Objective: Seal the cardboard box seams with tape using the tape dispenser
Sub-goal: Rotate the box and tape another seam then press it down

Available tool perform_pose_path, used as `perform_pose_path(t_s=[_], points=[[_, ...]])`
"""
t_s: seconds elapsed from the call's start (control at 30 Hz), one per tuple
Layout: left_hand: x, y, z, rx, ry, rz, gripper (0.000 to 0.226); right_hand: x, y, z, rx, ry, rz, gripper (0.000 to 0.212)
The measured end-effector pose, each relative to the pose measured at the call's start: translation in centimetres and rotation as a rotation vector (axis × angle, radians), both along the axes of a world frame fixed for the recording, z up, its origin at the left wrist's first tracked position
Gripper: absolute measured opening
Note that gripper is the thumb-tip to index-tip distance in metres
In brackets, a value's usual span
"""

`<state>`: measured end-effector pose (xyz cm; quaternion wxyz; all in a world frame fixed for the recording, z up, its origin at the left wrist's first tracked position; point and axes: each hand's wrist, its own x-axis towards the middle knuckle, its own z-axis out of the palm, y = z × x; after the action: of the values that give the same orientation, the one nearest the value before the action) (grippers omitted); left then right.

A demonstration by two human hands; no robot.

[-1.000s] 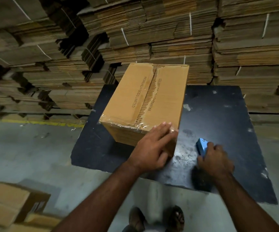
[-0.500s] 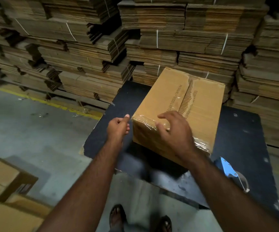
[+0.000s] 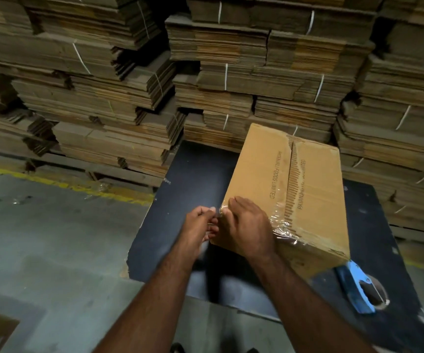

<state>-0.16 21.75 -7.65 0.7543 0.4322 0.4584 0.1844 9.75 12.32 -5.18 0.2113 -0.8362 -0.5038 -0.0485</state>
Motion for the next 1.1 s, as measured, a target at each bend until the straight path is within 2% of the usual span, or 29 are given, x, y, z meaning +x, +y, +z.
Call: perform_pose_path(t_s=[0.13,0.33,0.4,0.5,0.57,0.6,0.7,0.83,0.93,1.0,1.1], points=[[0.4,-0.2,-0.4,0.116,0.022,-0.011,0.016,-0.5,0.4,-0.3,-0.054,-0.118,-0.025,0.018],[1.2,-0.9,-2.4,0.188,0.077,0.017,0.018,-0.3,-0.1,-2.4,-0.043,-0.218,-0.017,0.046],[1.7,-1.0,-2.7,0.197,0.139,0.044,0.020,-0.3,-0.3,-3.0,-0.028,-0.233,0.003,0.048],[2.1,-0.3,-2.2,0.382,0.240,0.103,0.007,-0.1,-0.5,-3.3,-0.031,-0.208,0.028,0.046],[2.0,-0.5,-0.6,0.505,0.196,0.124,0.017,0.2,-0.6,-3.2,-0.043,-0.141,0.031,0.050],[1.9,-1.1,0.2,0.505,0.113,0.112,0.026,0.2,-0.7,-3.1,-0.040,-0.114,0.032,0.049],[2.0,-3.2,0.8,0.336,-0.139,0.014,0.042,0.0,-0.8,-2.5,-0.033,-0.060,0.045,0.054],[2.3,-3.5,0.4,0.291,-0.163,-0.115,0.054,-0.3,-0.9,-2.8,-0.026,-0.057,0.062,0.051],[2.4,-2.0,0.1,0.246,-0.064,-0.177,0.063,0.1,-0.9,-2.3,0.003,-0.006,0.097,0.052],[1.8,-1.3,-0.4,0.500,-0.018,-0.264,0.076,0.5,-1.4,-1.8,0.020,0.040,0.090,0.054],[1.0,-0.5,-1.3,1.105,0.014,-0.479,0.068,1.5,-3.0,-2.2,0.041,-0.054,-0.053,0.052]])
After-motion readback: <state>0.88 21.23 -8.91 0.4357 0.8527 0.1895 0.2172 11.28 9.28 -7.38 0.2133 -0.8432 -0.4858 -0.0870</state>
